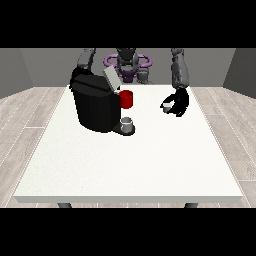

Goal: Insert the coffee pod into the coffee machine and close the lid

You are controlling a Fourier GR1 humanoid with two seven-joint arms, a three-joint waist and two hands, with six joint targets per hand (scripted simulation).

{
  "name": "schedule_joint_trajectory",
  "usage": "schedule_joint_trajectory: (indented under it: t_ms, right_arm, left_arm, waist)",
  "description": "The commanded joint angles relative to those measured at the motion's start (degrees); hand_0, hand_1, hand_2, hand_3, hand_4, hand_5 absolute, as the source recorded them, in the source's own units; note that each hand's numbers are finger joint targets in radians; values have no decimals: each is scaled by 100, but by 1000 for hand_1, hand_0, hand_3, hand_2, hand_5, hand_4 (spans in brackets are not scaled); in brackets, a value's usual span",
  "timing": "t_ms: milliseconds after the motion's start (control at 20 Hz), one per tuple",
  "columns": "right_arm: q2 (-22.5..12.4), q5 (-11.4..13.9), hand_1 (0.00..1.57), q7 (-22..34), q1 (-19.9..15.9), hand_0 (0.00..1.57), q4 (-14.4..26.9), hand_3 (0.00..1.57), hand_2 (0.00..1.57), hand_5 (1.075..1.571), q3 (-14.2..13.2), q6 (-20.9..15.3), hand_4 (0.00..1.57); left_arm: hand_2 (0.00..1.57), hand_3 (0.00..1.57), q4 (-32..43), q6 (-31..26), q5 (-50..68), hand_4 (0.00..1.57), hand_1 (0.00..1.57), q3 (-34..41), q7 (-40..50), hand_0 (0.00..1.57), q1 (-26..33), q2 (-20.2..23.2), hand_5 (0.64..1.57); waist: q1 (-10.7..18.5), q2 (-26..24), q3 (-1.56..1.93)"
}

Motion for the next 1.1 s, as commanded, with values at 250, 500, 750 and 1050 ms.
schedule_joint_trajectory:
  t_ms: [250, 500, 750, 1050]
  right_arm:
    - [-39, -146, 0, 76, 266, 0, 330, 0, 0, 1571, -51, 173, 398]
    - [111, -103, 0, 120, 231, 0, 465, 0, 0, 1571, 65, -199, 442]
    - [-124, -243, 0, -55, -12, 0, 801, 0, 0, 1571, -207, 189, 490]
    - [-20, -99, 0, -85, -132, 0, 622, 0, 0, 1571, 73, 214, 456]
  left_arm:
    - [1470, 1410, -117, -539, -13, 632, 1477, -49, -330, 1477, -289, -95, 1571]
    - [1383, 1352, -298, -1139, -6, 581, 1323, -89, -95, 1323, -669, -59, 1571]
    - [1331, 1292, -529, -1490, -13, 545, 1256, 9, 29, 1256, -1178, 185, 1571]
    - [1323, 1291, -525, -1431, -46, 571, 1235, 118, 398, 1235, -1537, 7, 1571]
  waist:
    - [44, -482, -20]
    - [90, -748, -20]
    - [54, -555, -19]
    - [-227, -520, -20]
